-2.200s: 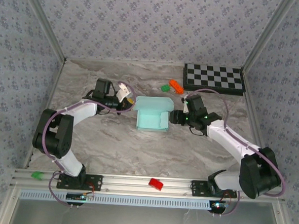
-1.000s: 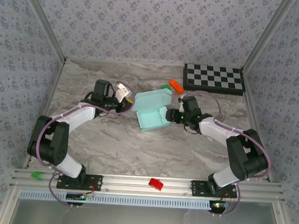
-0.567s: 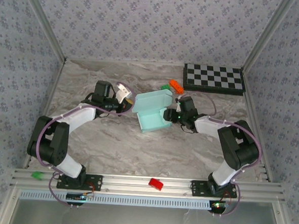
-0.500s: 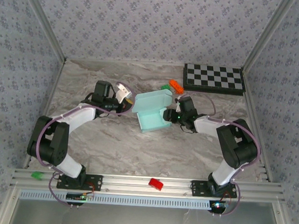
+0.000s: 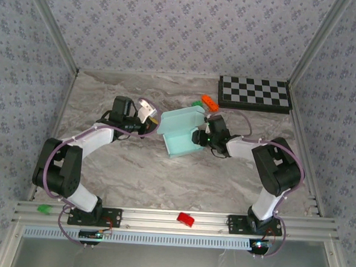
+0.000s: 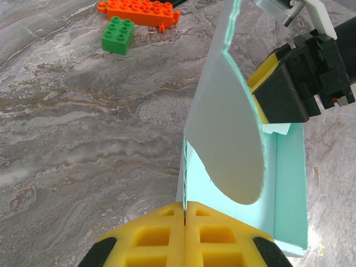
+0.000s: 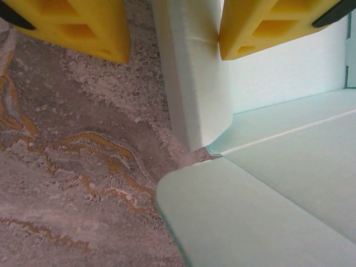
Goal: Fold the paper box
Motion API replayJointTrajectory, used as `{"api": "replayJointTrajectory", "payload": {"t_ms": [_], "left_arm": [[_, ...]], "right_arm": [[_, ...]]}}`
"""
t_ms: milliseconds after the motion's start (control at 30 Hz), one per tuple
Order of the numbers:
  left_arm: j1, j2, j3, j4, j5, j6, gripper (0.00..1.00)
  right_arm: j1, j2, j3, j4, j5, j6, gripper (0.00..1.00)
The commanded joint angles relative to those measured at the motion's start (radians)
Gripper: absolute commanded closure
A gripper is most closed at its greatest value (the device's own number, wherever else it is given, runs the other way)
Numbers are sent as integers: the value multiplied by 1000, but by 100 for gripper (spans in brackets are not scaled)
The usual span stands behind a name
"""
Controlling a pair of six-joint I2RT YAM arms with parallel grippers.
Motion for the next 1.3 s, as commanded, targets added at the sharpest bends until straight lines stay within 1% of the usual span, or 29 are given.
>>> {"api": "replayJointTrajectory", "payload": {"t_ms": [0,100,300,500,600,1067,1167,1267], "left_arm": [[4,-5,4,5,31,-8,100],[6,-5,5,3,35,-9,100],[12,3,15,-3,45,-10,100],[16,26,43,-26,61,-13,100],[19,34,49,-26,63,-21,100],[20,52,82,-50,83,-6,100],[20,52,84,-51,83,-2,100],[22,52,86,-54,78,-1,100]], "right_arm": [[8,26,29,-25,50,-13,56],[16,31,37,-45,91,-17,61],[34,33,48,-85,170,-31,66],[42,53,69,-112,191,-38,74],[47,63,80,-124,206,-38,81],[60,105,137,-187,240,-47,75],[61,113,151,-211,257,-44,75],[62,116,159,-236,291,-32,79]]}}
